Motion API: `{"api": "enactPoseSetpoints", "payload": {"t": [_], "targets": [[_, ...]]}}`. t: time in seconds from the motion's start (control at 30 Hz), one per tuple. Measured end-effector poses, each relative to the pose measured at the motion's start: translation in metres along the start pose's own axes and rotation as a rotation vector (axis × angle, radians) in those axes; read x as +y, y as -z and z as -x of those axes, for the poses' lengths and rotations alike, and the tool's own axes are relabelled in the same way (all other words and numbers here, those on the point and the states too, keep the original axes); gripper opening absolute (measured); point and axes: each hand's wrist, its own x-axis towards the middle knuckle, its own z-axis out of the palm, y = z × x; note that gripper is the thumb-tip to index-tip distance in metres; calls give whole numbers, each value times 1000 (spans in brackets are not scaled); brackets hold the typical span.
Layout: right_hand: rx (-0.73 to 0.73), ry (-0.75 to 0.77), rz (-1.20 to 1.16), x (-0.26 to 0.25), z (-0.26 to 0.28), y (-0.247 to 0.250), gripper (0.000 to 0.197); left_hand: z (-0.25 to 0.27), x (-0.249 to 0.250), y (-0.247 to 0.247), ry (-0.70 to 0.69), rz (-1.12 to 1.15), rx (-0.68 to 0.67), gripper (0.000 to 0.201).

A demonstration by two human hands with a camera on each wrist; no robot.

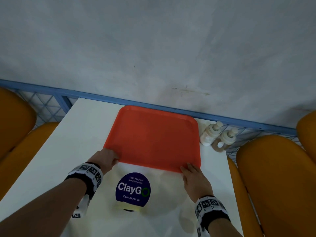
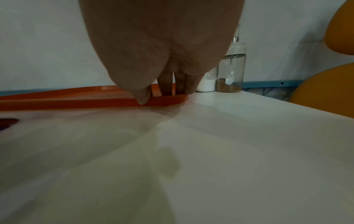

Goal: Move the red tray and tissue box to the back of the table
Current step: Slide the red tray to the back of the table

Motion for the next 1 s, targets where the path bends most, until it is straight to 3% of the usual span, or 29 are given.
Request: {"api": "enactPoseSetpoints", "payload": {"t": [0.3,0.63,1.0], "targets": [[29,-4,-11,-3,5,-3,39,-1,-3,6,-24,-47,-19,22],[-98,-18,-30,-4,-6,15,38,0,-7,5,-33,-18,-42,19],[-65,-60,-46,-10,1,11,35,3,-1,8,-18,-56,-42,21]]}}
